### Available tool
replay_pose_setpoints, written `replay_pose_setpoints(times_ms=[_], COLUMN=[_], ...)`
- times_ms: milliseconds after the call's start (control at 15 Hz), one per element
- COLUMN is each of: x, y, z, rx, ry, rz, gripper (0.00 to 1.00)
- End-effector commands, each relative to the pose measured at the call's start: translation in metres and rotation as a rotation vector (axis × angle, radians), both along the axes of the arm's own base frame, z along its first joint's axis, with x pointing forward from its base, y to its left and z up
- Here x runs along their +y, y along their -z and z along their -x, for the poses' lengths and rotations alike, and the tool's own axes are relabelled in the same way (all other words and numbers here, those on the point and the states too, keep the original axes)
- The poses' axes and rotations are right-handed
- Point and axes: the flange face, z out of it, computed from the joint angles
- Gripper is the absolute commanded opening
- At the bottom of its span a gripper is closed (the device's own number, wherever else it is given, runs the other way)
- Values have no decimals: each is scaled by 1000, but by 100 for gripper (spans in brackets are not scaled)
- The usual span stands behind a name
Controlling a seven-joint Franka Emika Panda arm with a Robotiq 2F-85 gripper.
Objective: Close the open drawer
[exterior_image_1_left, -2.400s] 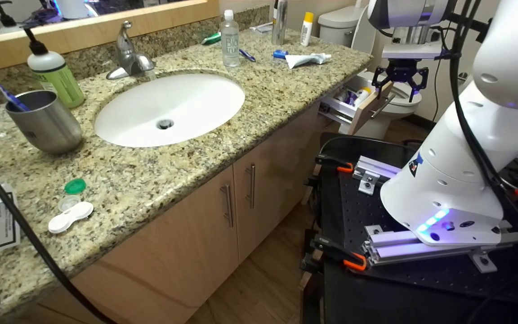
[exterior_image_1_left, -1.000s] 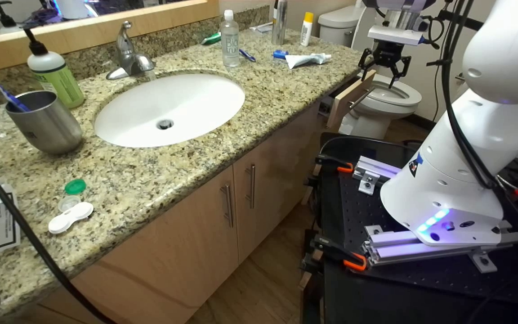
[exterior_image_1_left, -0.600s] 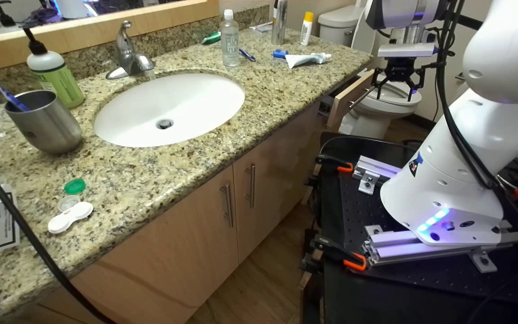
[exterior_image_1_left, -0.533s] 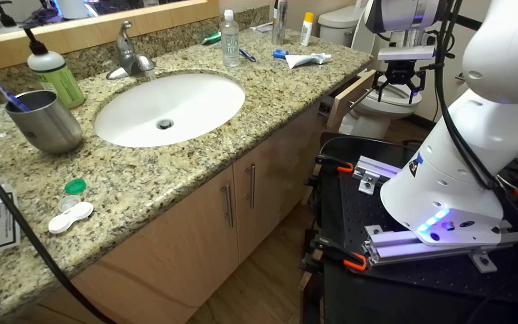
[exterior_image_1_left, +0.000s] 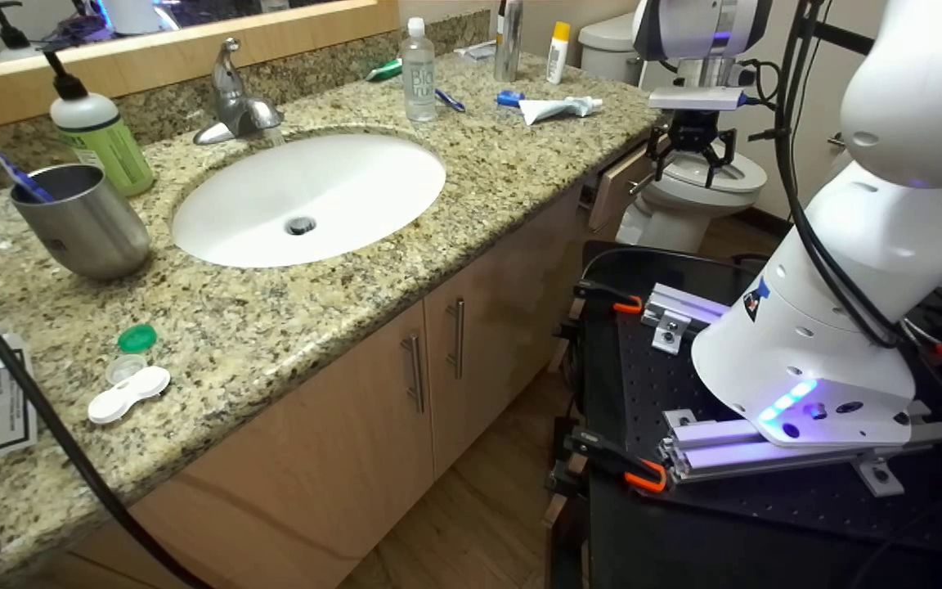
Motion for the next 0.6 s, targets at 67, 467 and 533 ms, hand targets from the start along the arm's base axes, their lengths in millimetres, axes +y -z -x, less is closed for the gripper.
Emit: replay_pose_setpoints(times_ms=[67,467,533], x=[-32,-31,-28], y=[34,27,15], z=[-18,11,17], rx=[-9,-24,-60], ry=[97,102,79], rz=[-1,-8,11], gripper=[100,100,100])
